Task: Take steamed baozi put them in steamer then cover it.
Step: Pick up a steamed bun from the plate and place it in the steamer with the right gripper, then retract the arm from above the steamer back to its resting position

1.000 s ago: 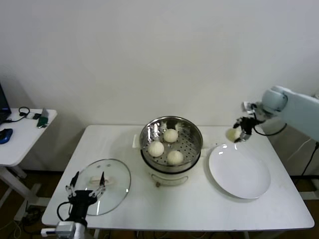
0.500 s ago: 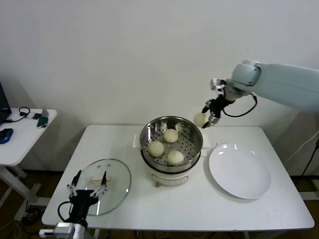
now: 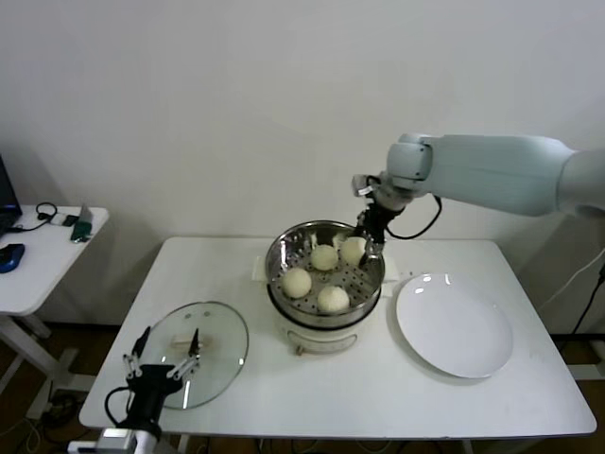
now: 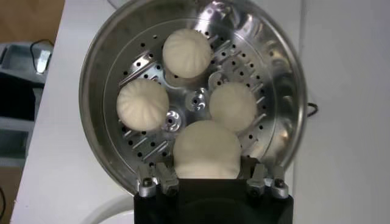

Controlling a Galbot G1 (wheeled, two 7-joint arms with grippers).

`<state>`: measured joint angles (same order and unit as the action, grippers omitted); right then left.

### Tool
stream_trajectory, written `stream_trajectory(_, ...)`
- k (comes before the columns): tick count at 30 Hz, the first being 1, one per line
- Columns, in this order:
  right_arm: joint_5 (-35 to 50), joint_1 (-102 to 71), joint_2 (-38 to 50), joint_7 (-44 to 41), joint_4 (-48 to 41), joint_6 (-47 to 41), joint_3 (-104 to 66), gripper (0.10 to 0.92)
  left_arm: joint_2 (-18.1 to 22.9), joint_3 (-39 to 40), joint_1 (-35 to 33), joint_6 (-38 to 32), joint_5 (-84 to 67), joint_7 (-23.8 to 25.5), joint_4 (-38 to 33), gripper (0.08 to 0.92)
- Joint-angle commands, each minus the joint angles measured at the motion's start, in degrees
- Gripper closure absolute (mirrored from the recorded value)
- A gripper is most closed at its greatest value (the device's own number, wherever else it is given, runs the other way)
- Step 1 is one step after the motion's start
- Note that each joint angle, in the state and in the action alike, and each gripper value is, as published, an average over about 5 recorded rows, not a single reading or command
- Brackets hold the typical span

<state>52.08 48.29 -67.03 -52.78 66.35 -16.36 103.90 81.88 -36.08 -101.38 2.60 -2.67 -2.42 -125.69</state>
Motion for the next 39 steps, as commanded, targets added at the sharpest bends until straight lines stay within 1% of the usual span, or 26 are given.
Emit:
stream_trajectory(1,-2.98,-5.76,-4.83,0.45,-3.55,-0.46,1.09,0.323,-0.18,0.06,0.17,-0.04,-0.28,0.08,0.52,0.177)
stream_trajectory(8,-4.47,-7.43,-5.61,-0.17,-5.26,-0.43,0.7,0.319,-0.19,-0.27,0.56,-0.26,-0.83,0.06,1.49,0.177)
stream_trajectory(17,-6.25,-8.32,-4.68,-0.03,-5.18,-1.07,0.16,0.31,-0.21,-0.35,0.23,-0.61,-1.01,0.07,1.83,0.177)
stream_trajectory(25,-6.43,-6.81,-2.21,-0.54,-3.97,-1.78,-1.02,0.208,-0.17,-0.29,0.65,-0.41,-0.99,0.02,1.7,0.177)
stream_trajectory(29,-4.93,-4.63,0.04,-2.0,-3.4,-0.99,-2.08,0.203,-0.27,-0.18,1.12,-0.12,-0.94,-0.08,1.59,0.177)
stream_trajectory(35,-0.98,-0.27,5.76,-3.62,0.49,1.0,-3.67,0.202,-0.44,0.21,1.95,0.37,-0.65,-0.18,1.53,0.177)
stream_trajectory(37,-0.79,0.45,8.4,-2.08,1.78,2.39,-4.86,0.203,-0.48,0.3,2.14,0.45,-0.57,-0.2,1.56,0.177)
stream_trajectory(39,0.12,0.32,11.54,2.28,3.57,4.03,-6.85,0.203,-0.5,0.31,2.3,0.47,-0.51,-0.24,1.63,0.177)
